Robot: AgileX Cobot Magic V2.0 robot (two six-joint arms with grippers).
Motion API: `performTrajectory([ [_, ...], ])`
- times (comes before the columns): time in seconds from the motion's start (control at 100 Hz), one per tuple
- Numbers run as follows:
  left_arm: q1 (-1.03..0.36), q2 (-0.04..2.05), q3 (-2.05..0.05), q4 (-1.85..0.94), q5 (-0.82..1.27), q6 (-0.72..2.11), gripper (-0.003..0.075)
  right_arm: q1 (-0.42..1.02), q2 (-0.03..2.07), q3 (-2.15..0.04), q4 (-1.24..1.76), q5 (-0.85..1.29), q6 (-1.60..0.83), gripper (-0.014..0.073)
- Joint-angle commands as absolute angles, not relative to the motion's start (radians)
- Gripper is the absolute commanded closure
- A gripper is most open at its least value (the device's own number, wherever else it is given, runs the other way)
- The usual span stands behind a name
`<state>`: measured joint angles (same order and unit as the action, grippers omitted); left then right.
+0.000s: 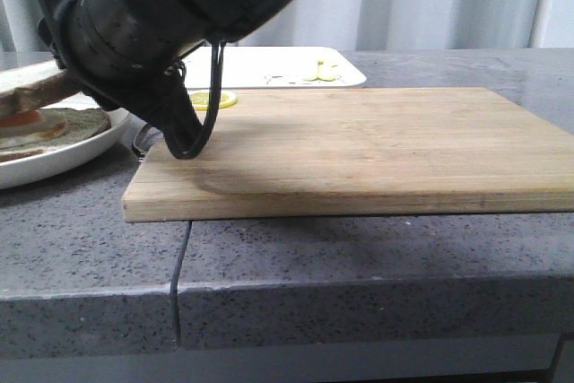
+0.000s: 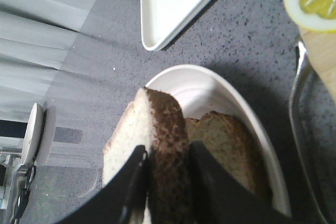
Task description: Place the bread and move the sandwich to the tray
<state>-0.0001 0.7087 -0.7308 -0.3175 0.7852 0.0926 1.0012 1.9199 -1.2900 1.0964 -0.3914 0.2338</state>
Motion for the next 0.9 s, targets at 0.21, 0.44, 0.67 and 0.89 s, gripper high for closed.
performTrajectory([
  [0.21, -0.006, 0.712, -0.767, -0.342, 0.729, 0.096, 0.0363, 1.0, 1.87, -1.325, 1.074, -0.492, 0.215, 0.0188],
  [0.44, -0.006, 0.712, -0.767, -0.342, 0.729, 0.096, 0.0363, 1.0, 1.842, -1.325, 1.074, -0.561, 0.145, 0.0188],
  [0.67, -0.006, 0.712, -0.767, -0.342, 0.729, 0.096, 0.0363, 1.0, 1.739, -1.323, 1.075, -0.592, -0.121, 0.0188],
  [0.89, -0.006, 0.712, -0.767, -0.342, 0.729, 0.096, 0.0363, 1.0, 1.584, -1.316, 1.076, -0.611, -0.622, 0.0188],
])
